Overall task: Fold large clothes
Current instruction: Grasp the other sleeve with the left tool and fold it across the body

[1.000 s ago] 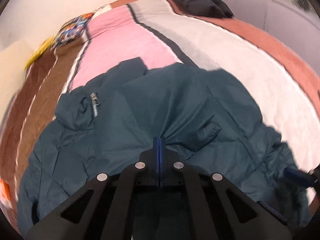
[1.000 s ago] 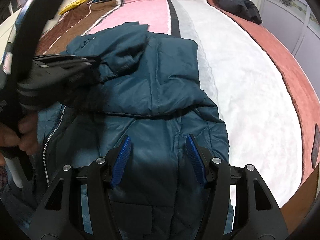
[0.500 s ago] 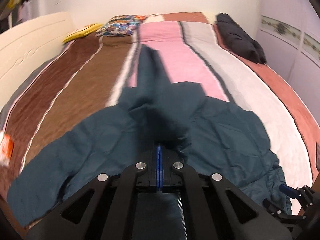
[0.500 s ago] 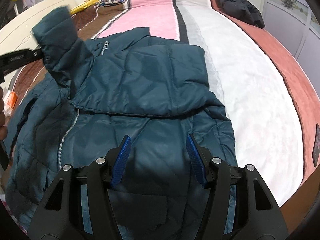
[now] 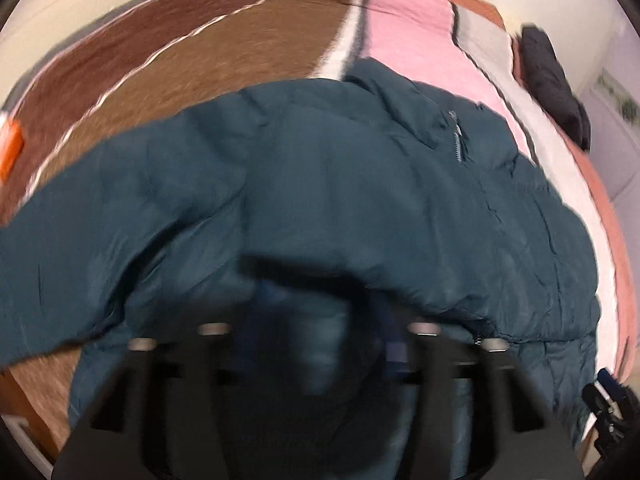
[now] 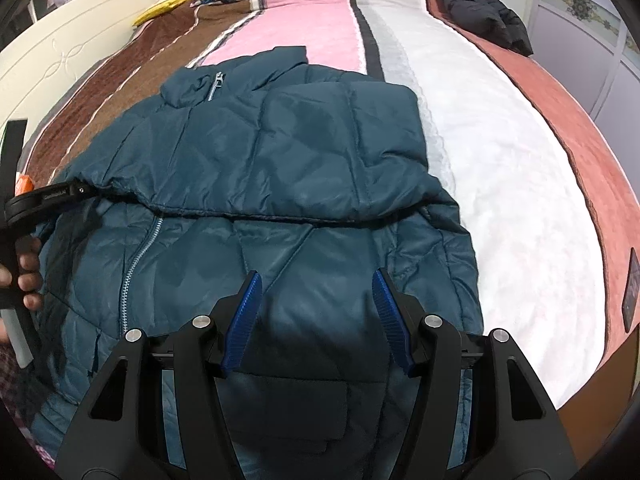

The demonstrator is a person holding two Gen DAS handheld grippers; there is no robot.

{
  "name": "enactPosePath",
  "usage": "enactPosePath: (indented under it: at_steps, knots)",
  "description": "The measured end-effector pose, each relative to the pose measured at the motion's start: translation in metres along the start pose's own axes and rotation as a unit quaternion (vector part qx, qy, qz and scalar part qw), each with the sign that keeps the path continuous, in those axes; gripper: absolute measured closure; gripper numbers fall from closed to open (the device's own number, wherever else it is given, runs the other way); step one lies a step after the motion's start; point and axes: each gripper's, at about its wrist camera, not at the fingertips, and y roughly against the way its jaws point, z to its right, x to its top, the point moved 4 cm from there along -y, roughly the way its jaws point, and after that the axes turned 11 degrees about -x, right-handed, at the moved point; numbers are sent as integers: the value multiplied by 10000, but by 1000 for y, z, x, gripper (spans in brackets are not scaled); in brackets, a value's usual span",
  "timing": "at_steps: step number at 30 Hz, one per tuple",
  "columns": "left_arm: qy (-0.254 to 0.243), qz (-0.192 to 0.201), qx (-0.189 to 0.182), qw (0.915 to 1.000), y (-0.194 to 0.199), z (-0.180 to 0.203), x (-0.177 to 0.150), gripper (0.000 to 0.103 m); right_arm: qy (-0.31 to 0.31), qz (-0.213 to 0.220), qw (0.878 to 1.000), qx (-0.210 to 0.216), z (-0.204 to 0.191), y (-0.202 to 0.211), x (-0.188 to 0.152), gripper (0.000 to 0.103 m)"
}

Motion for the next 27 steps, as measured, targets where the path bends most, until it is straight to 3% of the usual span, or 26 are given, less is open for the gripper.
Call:
enactPosePath:
  at_steps: [7, 10, 15, 16, 19, 21, 25, 26, 27]
  knots:
    - [466, 273, -422, 9976, 29, -31, 3, 39, 124, 18, 9999, 78, -13, -3, -1, 45]
    - [861, 405, -773, 9925, 36, -36, 14, 37, 141, -6, 9999, 92, -15, -5, -3, 45]
    - [1223, 174, -848, 9887, 10, -31, 26, 35, 136, -28, 9999, 86, -15, -6, -5, 45]
    - [1160, 143, -696, 9907, 2, -28, 30, 42, 136, -14, 9999, 72, -14, -5, -5, 45]
    - [856, 54, -418, 9954, -12, -18, 34, 74, 125, 9, 9999, 34, -11, -4, -5, 45]
    - [722, 181, -306, 9968, -10, -15, 38, 84, 96, 22, 10000, 17, -9, -3, -4, 45]
    - [559, 163, 6, 9983, -18, -19, 40, 83, 30, -24, 10000, 7, -5, -5, -5, 45]
    - [492, 115, 74, 9987, -22, -20, 39, 80, 24, -42, 10000, 19, -6, -6, -5, 45]
    - [333, 62, 271, 9991, -28, -19, 38, 70, 27, -65, 10000, 39, -7, -7, -6, 45]
